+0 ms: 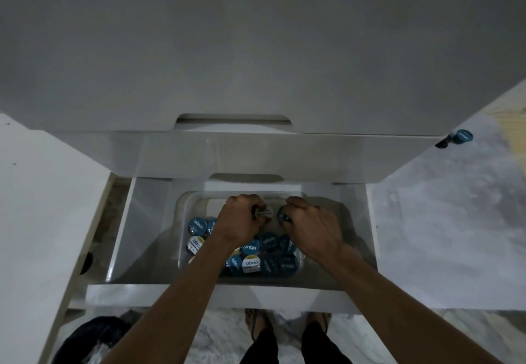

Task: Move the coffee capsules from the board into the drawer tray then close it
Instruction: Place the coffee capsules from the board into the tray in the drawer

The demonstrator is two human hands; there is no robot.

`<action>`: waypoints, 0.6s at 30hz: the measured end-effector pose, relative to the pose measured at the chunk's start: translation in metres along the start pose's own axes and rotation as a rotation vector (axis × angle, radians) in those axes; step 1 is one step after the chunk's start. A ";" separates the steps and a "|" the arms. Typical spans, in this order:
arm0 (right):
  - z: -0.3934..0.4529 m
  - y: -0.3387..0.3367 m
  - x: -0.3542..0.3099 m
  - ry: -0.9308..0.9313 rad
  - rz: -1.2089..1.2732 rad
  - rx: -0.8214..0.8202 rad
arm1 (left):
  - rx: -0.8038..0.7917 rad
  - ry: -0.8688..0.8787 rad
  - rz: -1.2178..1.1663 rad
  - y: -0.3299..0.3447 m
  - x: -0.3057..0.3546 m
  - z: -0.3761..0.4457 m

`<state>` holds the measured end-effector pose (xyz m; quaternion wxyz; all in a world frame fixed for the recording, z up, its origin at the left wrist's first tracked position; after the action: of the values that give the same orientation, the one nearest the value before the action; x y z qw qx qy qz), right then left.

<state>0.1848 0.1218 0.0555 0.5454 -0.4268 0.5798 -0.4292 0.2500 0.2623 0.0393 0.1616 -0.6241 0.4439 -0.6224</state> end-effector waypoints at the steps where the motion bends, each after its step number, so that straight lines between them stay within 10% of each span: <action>1: 0.000 0.001 0.000 -0.003 -0.001 -0.001 | 0.000 0.000 -0.004 0.000 0.000 0.000; 18: -0.009 0.003 -0.002 0.032 0.032 -0.054 | -0.100 0.115 0.132 0.007 0.005 -0.008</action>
<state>0.1755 0.1247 0.0534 0.5312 -0.4251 0.6065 -0.4115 0.2389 0.2576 0.0389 0.1452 -0.5642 0.5228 -0.6223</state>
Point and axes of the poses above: each hand's wrist, its own z-axis towards the middle knuckle, its own y-axis out of the palm, x = y × z, the point moved 5 cm from there along z, towards the middle knuckle, and after that the axes turned 9 degrees about x, right-handed, at the moved point
